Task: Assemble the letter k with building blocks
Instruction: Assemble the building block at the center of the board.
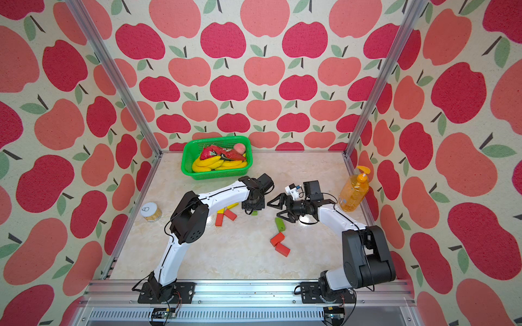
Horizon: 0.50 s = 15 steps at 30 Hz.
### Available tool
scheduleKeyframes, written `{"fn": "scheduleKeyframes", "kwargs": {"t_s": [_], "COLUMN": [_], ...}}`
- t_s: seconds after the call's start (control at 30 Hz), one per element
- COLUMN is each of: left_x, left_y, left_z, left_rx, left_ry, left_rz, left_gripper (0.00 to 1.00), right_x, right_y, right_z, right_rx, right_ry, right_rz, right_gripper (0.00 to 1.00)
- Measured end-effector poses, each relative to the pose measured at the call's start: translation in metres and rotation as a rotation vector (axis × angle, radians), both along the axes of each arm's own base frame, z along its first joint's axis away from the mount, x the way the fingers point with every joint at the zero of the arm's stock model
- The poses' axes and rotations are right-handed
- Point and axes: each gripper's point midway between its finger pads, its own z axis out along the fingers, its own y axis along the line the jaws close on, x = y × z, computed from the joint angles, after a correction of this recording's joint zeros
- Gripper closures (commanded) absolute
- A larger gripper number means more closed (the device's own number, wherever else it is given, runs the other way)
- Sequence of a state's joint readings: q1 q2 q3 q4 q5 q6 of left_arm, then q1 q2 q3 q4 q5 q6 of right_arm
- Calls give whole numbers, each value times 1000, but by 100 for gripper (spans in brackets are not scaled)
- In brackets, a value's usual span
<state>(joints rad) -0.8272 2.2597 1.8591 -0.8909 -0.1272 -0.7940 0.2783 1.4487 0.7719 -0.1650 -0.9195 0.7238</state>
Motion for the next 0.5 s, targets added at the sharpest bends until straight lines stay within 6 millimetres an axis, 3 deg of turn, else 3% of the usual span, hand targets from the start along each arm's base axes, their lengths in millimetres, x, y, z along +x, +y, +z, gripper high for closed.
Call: {"fn": "scheduleKeyframes", "kwargs": {"t_s": [0.5], "left_x": [4], "left_y": [-6], "left_z": [0], "left_rx": [9], "left_ry": [2], "left_rz": [-2], "left_gripper": [82], "right_x": [0], "right_y": [0], "right_z": [2], "right_rx": [1], "right_ry": [-6], "right_rz": [0], "right_gripper": [1]}}
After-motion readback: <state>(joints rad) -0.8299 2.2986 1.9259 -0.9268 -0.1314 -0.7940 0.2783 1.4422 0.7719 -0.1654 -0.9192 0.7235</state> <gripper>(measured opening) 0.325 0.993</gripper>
